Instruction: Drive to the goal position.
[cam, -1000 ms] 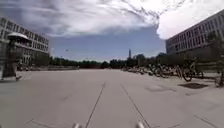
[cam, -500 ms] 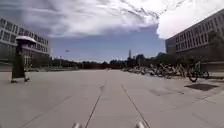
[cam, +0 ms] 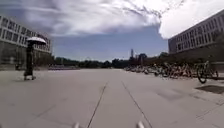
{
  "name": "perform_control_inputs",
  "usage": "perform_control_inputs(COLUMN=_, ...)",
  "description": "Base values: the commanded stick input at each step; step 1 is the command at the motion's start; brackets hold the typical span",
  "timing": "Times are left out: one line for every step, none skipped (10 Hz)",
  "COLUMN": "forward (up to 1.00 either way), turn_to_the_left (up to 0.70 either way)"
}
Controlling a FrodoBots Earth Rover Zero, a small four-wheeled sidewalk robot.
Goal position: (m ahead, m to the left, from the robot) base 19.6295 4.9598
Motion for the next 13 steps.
perform_control_inputs(forward=0.7, turn_to_the_left=0.0)
perform_control_inputs(forward=0.7, turn_to_the_left=0.0)
perform_control_inputs(forward=0.7, turn_to_the_left=0.0)
perform_control_inputs(forward=0.7, turn_to_the_left=0.0)
perform_control_inputs(forward=0.7, turn_to_the_left=0.0)
perform_control_inputs(forward=0.7, turn_to_the_left=0.0)
perform_control_inputs(forward=0.7, turn_to_the_left=0.0)
perform_control_inputs(forward=0.7, turn_to_the_left=0.0)
perform_control_inputs(forward=0.7, turn_to_the_left=0.0)
perform_control_inputs(forward=0.7, turn_to_the_left=0.0)
perform_control_inputs(forward=0.7, turn_to_the_left=0.09)
perform_control_inputs(forward=0.7, turn_to_the_left=0.14)
perform_control_inputs(forward=0.7, turn_to_the_left=0.08)
